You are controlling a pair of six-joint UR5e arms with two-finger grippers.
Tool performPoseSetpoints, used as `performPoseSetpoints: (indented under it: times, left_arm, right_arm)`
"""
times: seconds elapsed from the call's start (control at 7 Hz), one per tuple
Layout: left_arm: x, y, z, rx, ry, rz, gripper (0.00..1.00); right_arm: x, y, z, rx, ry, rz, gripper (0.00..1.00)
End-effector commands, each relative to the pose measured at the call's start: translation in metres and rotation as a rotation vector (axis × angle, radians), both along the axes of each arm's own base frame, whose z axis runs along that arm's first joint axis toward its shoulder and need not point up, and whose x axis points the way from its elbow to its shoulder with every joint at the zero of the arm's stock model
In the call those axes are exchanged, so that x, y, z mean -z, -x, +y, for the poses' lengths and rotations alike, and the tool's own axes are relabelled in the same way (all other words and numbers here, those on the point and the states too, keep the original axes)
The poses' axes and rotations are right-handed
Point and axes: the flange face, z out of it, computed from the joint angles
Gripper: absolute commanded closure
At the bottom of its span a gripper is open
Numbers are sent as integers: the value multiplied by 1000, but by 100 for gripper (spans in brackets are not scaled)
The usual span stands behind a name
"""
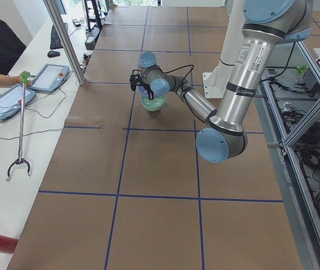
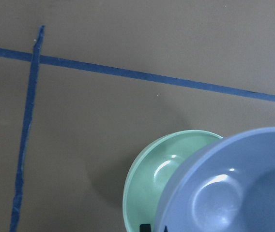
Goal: Stack blue bowl on green bowl
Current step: 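Carry the blue bowl with the left gripper over the green bowl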
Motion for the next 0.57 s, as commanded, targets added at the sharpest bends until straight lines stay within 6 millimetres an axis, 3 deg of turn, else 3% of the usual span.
performPoseSetpoints:
  times: [0.0, 0.43]
  left_arm:
    - [-5, -2, 1, -2, -3, -11, 100]
    - [-11, -3, 4, -8, 5, -16, 100]
  right_arm:
    - [0, -1, 0, -2, 0, 0, 0]
    - [0, 0, 0, 0, 0, 0, 0]
